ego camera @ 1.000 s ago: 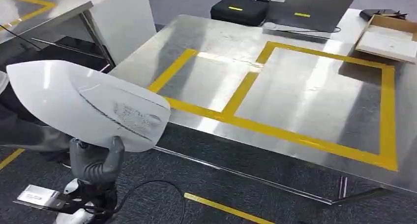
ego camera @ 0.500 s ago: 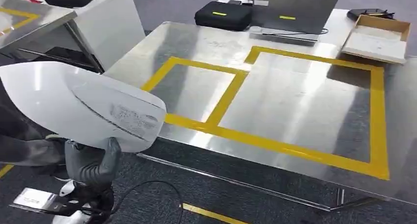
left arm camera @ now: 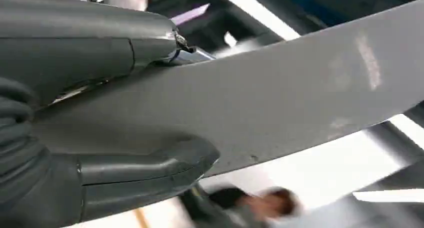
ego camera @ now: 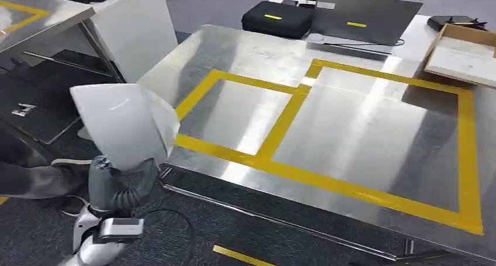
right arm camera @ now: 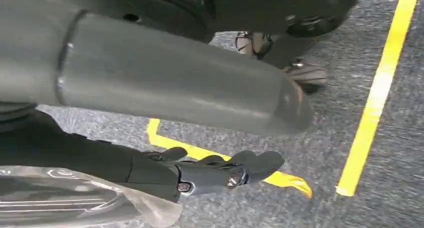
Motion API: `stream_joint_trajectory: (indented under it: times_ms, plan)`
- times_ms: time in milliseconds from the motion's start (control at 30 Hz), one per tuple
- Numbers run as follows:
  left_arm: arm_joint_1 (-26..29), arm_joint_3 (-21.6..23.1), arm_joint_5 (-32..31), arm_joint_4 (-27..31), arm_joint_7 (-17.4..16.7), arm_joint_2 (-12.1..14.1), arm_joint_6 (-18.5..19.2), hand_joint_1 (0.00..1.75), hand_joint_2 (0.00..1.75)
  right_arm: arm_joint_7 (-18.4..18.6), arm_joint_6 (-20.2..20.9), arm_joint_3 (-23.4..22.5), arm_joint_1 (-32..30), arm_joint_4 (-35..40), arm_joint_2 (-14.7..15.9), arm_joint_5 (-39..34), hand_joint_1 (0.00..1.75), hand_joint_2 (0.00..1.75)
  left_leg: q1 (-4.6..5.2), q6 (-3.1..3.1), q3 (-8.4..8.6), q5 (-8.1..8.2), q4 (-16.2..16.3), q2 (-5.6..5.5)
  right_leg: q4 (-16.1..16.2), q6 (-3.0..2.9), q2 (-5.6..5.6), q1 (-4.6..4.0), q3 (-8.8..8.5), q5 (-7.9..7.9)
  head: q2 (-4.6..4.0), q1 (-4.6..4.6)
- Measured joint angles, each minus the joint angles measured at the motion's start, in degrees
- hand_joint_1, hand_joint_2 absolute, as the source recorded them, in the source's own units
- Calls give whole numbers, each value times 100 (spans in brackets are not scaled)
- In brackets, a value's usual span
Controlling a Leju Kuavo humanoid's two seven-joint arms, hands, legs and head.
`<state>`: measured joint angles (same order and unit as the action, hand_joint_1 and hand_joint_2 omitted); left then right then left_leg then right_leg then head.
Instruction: Take the parts from the cabinet and place them on the table.
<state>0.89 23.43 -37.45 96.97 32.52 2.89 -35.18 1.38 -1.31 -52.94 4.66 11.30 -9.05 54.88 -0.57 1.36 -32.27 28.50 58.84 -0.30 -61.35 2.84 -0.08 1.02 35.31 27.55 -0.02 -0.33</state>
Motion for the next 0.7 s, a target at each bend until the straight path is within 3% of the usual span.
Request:
stream_joint_trajectory:
  times_ms: [33,67,133,200,267,333,367,400,433,500,533,600,700]
  plan:
    - [-152,-35,-421,-199,-215,70,-131,175,175,13,22,9,7,0,0,20,0,0,32,-39,-5,21,5,-1,116,5,-15,-15,-57,87,0,2]
    - [-344,-57,-884,-485,-466,149,-237,175,175,7,48,24,25,0,2,33,0,0,47,-74,-36,40,55,-15,241,-55,9,-17,-135,103,2,11]
    - [-724,-70,-1453,-1014,-807,273,-279,175,175,-13,85,37,17,0,28,65,0,0,34,-134,-33,3,7,-11,203,-127,19,-45,-102,93,2,-31]
    - [-986,-66,-1721,-1365,-996,330,-276,175,175,-18,105,61,24,0,39,81,0,0,13,-193,-39,63,41,0,254,-210,23,-13,-131,53,2,-31]
    - [-1206,-57,-1783,-1569,-1040,358,-279,175,175,-26,116,70,47,0,46,85,0,0,9,-236,-261,354,578,2,256,-269,25,-14,-160,75,0,-87]
    - [-1284,-44,-1829,-1742,-1095,376,-279,175,175,-26,120,74,59,0,46,85,0,0,3,-261,-713,733,1502,2,256,-300,25,-22,-181,95,0,-87]
    - [-1278,-40,-1842,-1792,-1108,389,-279,175,175,-26,120,74,55,0,46,87,0,0,3,-263,-894,792,1830,2,256,-313,33,-25,-194,106,0,-98]
    - [-1286,-31,-1910,-1857,-1158,404,-279,175,175,-24,120,74,40,0,46,96,0,0,2,-253,-946,710,1858,2,256,-314,47,-26,-212,116,0,-107]
    - [-1337,-15,-2070,-1916,-1277,413,-263,175,175,-24,127,77,35,0,46,118,0,0,3,-236,-881,481,1631,2,255,-308,59,-27,-233,130,0,-105]
    - [-1654,102,-2679,-2184,-1705,419,-118,175,175,24,185,100,56,0,46,175,0,0,5,-177,-519,-144,676,2,254,-278,54,-34,-291,158,0,-111]
    - [-1842,176,-2916,-2343,-1881,419,-19,175,175,35,201,120,73,0,46,192,0,0,9,-145,-373,-315,262,0,256,-257,48,-36,-294,173,0,-109]
    - [-2277,394,-3153,-2774,-2105,367,227,175,175,94,245,133,155,0,46,223,0,0,45,-118,-318,-203,84,-4,233,-192,47,-62,-210,166,0,-111]
    - [-2775,704,-3129,-3408,-2122,201,563,175,175,162,310,168,177,0,44,267,0,0,43,-45,-325,-228,51,-13,292,-87,40,-50,-232,147,0,-101]
